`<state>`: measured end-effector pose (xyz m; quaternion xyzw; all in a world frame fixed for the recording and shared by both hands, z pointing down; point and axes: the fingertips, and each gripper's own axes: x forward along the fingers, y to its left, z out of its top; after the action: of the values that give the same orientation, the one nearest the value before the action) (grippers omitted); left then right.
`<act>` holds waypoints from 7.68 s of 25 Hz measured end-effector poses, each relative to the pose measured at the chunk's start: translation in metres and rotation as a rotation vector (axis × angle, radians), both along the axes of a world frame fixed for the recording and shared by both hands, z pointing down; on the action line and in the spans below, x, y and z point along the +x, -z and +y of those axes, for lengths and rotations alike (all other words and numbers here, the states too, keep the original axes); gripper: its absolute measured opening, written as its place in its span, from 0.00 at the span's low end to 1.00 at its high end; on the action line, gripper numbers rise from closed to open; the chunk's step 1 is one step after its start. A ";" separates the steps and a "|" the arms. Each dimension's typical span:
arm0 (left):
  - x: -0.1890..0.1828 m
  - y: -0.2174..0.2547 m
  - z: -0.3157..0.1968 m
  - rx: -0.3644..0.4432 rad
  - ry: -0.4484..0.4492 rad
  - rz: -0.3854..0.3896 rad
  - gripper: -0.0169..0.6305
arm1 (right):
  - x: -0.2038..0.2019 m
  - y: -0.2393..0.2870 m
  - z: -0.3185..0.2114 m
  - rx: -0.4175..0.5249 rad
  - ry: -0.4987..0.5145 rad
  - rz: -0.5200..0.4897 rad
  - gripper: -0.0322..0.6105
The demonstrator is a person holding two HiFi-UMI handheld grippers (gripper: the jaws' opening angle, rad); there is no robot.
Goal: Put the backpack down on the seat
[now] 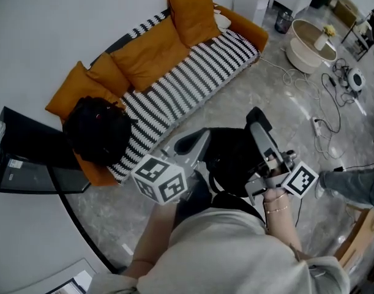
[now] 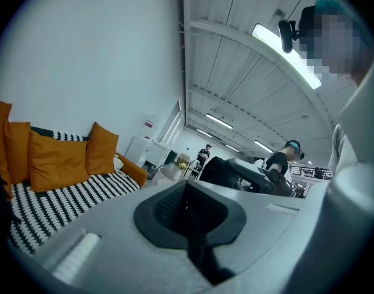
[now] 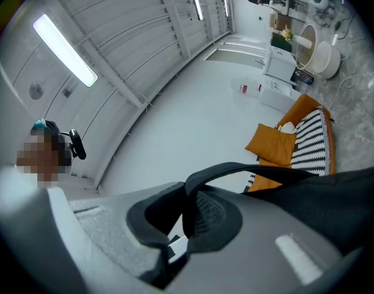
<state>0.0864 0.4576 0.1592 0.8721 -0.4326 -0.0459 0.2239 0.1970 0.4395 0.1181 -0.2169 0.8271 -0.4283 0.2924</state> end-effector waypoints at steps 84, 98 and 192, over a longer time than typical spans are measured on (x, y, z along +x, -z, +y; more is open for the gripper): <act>-0.230 -0.187 -0.688 -0.316 0.127 0.070 0.04 | -0.239 -0.161 -0.755 -0.183 0.104 0.209 0.09; -0.224 -0.230 -0.684 -0.455 0.139 0.066 0.04 | -0.263 -0.222 -0.724 -0.287 0.159 0.174 0.09; -0.099 -0.301 -0.585 -0.467 -0.329 -0.021 0.04 | -0.141 -0.370 -0.562 -0.484 -0.175 1.098 0.54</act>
<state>-0.0125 -0.1271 0.4602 0.8560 -0.2862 0.1011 0.4186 0.0559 -0.1226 0.4881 -0.5338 0.7153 -0.4041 -0.2005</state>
